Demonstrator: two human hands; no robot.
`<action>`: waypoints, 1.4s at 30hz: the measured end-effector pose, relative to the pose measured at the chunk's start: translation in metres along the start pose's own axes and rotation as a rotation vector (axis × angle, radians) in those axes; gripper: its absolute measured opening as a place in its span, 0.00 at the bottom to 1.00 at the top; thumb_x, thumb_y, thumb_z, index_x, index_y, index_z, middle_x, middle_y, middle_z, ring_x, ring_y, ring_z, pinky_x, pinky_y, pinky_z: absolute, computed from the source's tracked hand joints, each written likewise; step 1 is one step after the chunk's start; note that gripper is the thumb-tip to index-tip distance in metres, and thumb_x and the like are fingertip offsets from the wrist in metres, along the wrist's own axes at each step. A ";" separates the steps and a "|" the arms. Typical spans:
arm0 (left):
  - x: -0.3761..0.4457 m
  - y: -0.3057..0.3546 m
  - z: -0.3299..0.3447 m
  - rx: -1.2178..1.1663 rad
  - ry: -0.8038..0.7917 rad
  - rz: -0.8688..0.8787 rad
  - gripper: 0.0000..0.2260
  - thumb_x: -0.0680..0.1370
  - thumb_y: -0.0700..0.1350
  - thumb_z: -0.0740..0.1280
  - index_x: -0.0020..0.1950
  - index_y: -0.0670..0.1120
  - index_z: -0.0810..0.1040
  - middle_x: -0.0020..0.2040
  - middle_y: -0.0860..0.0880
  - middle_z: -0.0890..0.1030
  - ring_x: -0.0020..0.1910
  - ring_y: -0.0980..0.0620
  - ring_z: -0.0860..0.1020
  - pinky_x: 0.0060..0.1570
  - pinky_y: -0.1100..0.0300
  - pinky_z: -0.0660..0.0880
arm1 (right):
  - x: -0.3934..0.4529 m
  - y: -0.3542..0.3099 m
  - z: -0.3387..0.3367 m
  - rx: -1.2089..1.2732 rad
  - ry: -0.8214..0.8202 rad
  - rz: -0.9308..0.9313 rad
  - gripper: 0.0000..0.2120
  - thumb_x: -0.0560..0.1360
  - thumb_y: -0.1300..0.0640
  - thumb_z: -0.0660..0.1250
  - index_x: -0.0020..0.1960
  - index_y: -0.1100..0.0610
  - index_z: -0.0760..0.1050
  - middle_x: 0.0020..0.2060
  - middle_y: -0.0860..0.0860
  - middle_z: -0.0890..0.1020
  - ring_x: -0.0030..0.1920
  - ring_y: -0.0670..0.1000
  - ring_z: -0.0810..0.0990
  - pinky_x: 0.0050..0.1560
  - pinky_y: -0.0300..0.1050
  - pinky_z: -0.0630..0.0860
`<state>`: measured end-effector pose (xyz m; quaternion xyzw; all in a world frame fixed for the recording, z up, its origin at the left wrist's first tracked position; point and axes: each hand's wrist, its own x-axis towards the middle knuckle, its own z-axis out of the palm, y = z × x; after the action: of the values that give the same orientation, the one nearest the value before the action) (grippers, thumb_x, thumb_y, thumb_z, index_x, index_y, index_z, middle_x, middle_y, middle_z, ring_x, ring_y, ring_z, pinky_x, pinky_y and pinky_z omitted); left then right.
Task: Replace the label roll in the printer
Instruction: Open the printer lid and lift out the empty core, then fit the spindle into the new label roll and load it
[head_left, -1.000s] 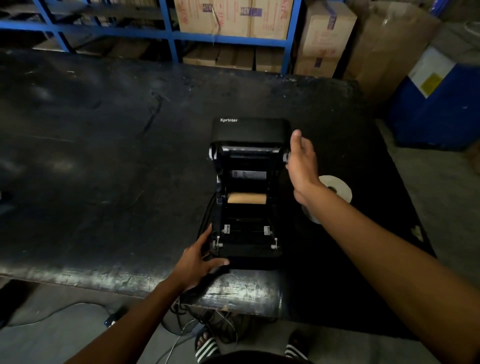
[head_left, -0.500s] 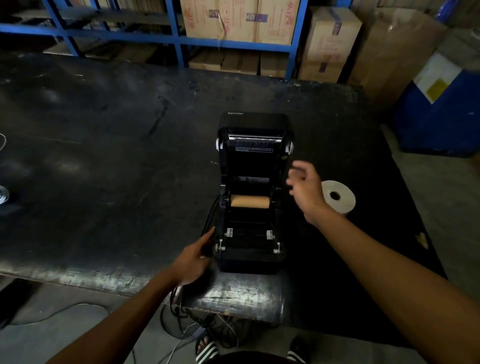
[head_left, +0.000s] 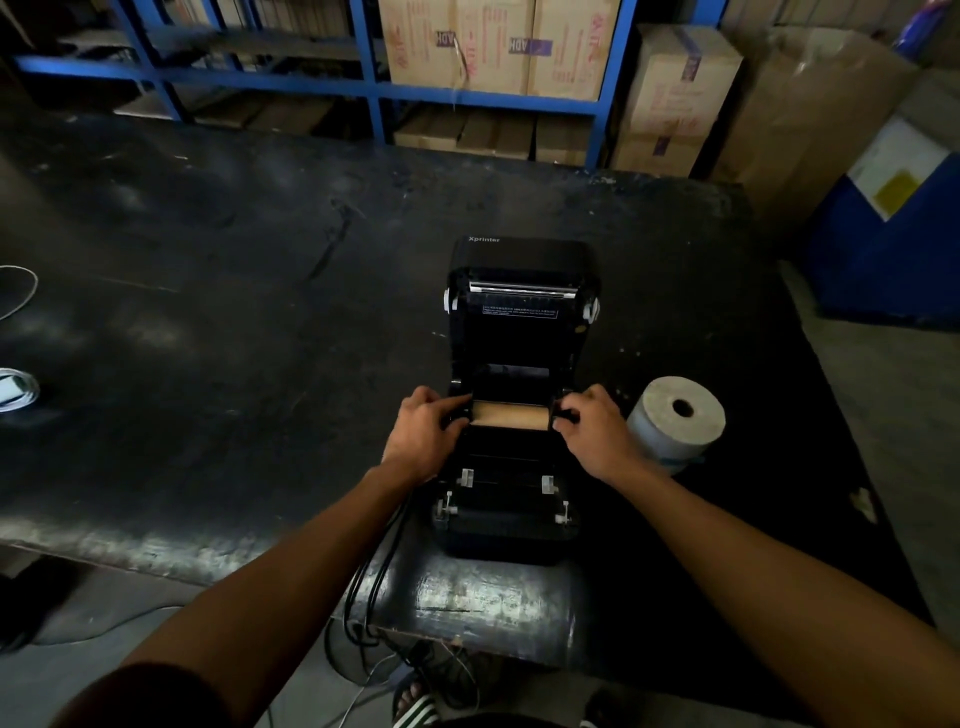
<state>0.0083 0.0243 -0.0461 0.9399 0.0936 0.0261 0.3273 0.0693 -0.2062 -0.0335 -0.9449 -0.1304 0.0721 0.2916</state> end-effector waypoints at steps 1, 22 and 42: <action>-0.001 -0.001 0.000 -0.006 0.014 0.002 0.17 0.78 0.47 0.69 0.67 0.50 0.77 0.58 0.43 0.73 0.59 0.44 0.72 0.62 0.59 0.68 | -0.001 0.000 0.000 0.029 0.012 0.007 0.10 0.76 0.59 0.68 0.55 0.61 0.78 0.49 0.52 0.69 0.49 0.54 0.75 0.50 0.42 0.67; -0.031 0.100 0.012 -0.822 0.006 -0.092 0.11 0.78 0.43 0.68 0.60 0.43 0.78 0.47 0.47 0.82 0.45 0.51 0.80 0.39 0.60 0.79 | -0.059 0.054 -0.084 1.499 0.064 0.368 0.06 0.81 0.63 0.58 0.52 0.63 0.72 0.53 0.62 0.80 0.48 0.57 0.85 0.55 0.52 0.78; -0.089 0.162 0.186 0.396 -0.338 0.053 0.16 0.78 0.37 0.63 0.65 0.44 0.67 0.62 0.40 0.70 0.59 0.37 0.77 0.53 0.45 0.76 | -0.113 0.176 -0.117 1.642 0.089 0.522 0.06 0.80 0.62 0.60 0.47 0.57 0.75 0.44 0.57 0.86 0.49 0.58 0.84 0.51 0.51 0.78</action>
<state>-0.0324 -0.2303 -0.0902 0.9788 0.0162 -0.1417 0.1472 0.0221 -0.4414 -0.0312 -0.4365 0.1958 0.1711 0.8613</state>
